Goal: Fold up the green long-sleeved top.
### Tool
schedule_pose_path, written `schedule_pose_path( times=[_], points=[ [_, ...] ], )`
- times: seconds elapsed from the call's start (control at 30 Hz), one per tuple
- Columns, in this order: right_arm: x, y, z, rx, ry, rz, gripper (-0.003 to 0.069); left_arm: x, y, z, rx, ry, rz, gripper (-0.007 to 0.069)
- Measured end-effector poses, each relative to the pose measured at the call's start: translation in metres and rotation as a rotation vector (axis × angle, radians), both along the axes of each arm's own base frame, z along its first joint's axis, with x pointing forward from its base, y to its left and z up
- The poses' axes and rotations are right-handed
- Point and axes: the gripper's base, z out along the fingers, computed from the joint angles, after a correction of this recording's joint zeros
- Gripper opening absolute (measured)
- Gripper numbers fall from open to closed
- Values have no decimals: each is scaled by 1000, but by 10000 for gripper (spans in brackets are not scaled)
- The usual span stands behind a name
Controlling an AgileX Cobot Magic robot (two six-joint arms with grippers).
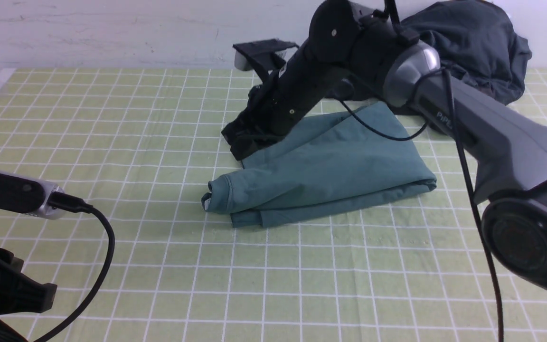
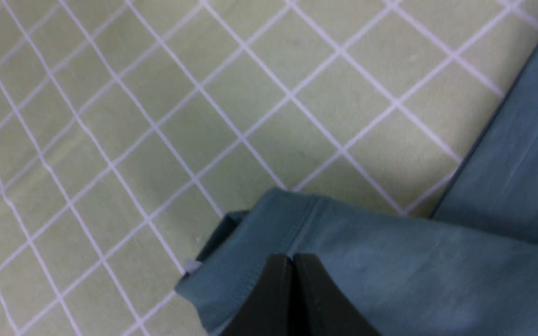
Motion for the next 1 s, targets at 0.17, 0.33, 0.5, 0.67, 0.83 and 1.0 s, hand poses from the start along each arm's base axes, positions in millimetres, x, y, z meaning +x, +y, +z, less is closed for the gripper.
schedule_pose_path(
  times=[0.17,0.33,0.5,0.67,0.83,1.0],
  points=[
    [25,-49,2,-69,-24,-105,-13,-4,1,-3,-7,52,20,27],
    [48,-139,28,-50,-34,-295,-14,-4,0,-3,-12,55,22,27],
    [42,-246,4,-77,113,-493,-14,-3,0,-3,-22,43,19,27],
    [20,-266,-16,-23,135,-484,-14,-1,-2,-1,-41,15,11,27],
    [10,-265,-23,0,85,-464,-11,-1,-3,-1,-45,7,9,27],
    [9,-267,-30,-41,92,-452,84,-1,-3,-1,-47,7,9,27]
  ],
)
